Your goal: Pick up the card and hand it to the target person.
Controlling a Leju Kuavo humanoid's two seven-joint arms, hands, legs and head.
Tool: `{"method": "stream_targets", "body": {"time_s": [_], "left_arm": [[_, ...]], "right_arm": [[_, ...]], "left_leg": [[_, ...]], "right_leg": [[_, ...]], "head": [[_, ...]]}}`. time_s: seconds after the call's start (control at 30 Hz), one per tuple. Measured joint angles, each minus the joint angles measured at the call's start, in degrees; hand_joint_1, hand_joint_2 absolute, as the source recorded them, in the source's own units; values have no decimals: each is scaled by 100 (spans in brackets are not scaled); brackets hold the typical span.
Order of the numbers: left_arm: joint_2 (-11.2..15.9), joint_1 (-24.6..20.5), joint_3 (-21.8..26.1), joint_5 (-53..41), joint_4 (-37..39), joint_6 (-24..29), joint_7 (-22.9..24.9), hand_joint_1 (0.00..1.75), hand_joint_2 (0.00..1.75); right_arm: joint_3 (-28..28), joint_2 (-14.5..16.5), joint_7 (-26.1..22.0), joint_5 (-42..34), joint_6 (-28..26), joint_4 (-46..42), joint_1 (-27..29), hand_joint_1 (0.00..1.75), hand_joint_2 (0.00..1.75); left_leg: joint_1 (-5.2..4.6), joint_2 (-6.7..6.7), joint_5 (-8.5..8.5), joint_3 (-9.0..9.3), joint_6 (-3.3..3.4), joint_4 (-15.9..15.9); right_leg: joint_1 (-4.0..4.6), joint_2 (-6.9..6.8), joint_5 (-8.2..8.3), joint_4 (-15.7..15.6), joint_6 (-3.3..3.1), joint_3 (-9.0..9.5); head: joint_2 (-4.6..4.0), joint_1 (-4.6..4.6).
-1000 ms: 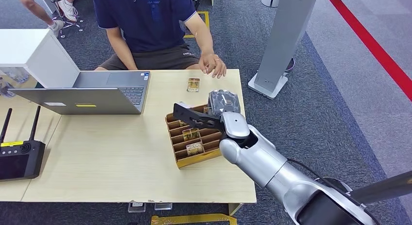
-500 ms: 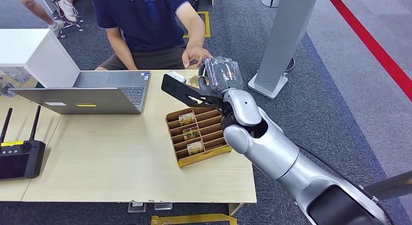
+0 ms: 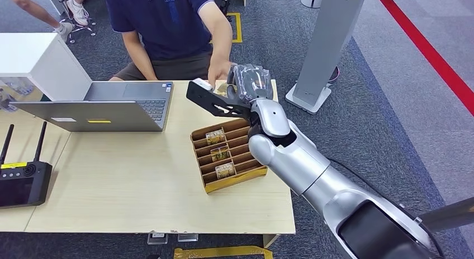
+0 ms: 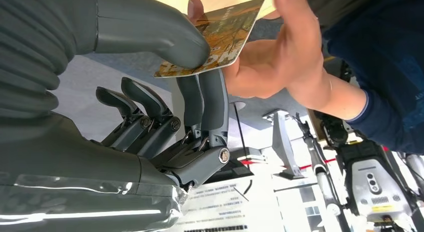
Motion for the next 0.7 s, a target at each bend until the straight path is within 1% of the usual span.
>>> {"method": "stream_targets", "body": {"time_s": [0.23, 0.37, 0.7], "left_arm": [[-3, 16, -15, -3, 0, -1, 25, 0, 0], [-3, -11, -66, -57, 0, -26, 25, 0, 0], [-2, -90, -142, -33, 0, -74, 18, 0, 0]], "right_arm": [[33, 173, 4, 255, -260, 501, 3, 175, 175], [82, 234, 58, 388, -326, 690, 11, 0, 175], [107, 334, -5, 427, -334, 983, 22, 0, 175]], "left_leg": [[0, 0, 0, 1, 0, 0], [0, 0, 0, 2, 0, 0], [0, 1, 0, 2, 0, 0]], "right_leg": [[0, 0, 0, -1, 0, -1], [0, 0, 0, -1, 0, -1], [0, 1, 0, -1, 0, -1]], "head": [[0, 0], [0, 0], [0, 0]]}}
